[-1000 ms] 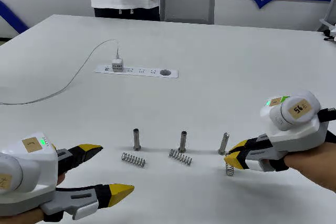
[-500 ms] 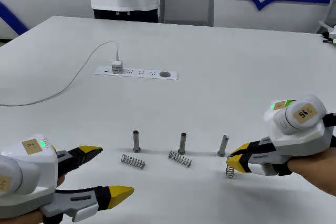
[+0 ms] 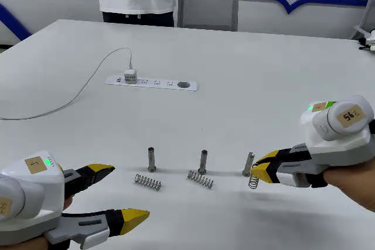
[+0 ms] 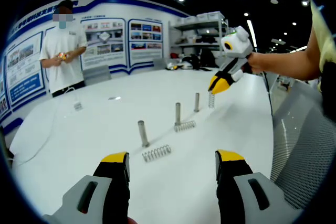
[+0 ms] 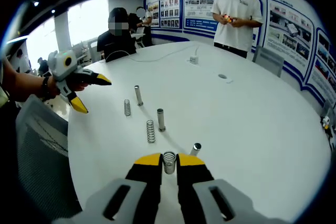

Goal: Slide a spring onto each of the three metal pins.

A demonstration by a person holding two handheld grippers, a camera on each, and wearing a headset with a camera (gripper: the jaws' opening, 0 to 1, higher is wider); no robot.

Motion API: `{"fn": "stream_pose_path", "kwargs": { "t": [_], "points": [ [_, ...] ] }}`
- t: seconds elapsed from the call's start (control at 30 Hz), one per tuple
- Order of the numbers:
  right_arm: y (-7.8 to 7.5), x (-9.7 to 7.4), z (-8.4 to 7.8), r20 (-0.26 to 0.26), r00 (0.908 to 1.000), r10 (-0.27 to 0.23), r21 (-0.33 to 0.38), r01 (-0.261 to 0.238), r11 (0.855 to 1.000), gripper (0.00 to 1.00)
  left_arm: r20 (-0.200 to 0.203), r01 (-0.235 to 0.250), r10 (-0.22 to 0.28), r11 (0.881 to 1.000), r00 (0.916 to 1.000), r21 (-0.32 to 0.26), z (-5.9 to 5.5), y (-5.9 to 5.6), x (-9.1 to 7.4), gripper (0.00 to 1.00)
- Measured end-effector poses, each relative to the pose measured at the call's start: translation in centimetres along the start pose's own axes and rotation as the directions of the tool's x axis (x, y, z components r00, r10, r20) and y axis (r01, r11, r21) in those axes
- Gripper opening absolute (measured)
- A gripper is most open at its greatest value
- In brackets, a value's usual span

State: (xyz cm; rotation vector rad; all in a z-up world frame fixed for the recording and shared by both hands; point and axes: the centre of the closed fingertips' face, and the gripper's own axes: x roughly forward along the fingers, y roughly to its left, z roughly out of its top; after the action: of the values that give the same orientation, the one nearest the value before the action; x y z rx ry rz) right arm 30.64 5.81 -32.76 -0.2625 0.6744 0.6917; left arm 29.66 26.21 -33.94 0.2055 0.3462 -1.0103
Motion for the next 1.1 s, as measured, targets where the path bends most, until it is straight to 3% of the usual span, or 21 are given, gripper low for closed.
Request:
{"fn": "stream_pose_path", "kwargs": {
  "t": [0.57,1.1],
  "points": [
    [-1.0,-1.1,3.2,0.045,0.9986,-0.028,-0.034,0.029,0.999,0.12,0.004,-0.009,0.009,1.0,1.0,-0.006,-0.2,0.2,-0.1,0.68],
    [-2.1,-1.1,4.6,0.068,0.996,-0.058,-0.04,0.06,0.997,0.12,0.002,-0.015,0.015,1.0,0.9999,-0.011,-0.3,0.3,-0.3,0.68]
  ]
}}
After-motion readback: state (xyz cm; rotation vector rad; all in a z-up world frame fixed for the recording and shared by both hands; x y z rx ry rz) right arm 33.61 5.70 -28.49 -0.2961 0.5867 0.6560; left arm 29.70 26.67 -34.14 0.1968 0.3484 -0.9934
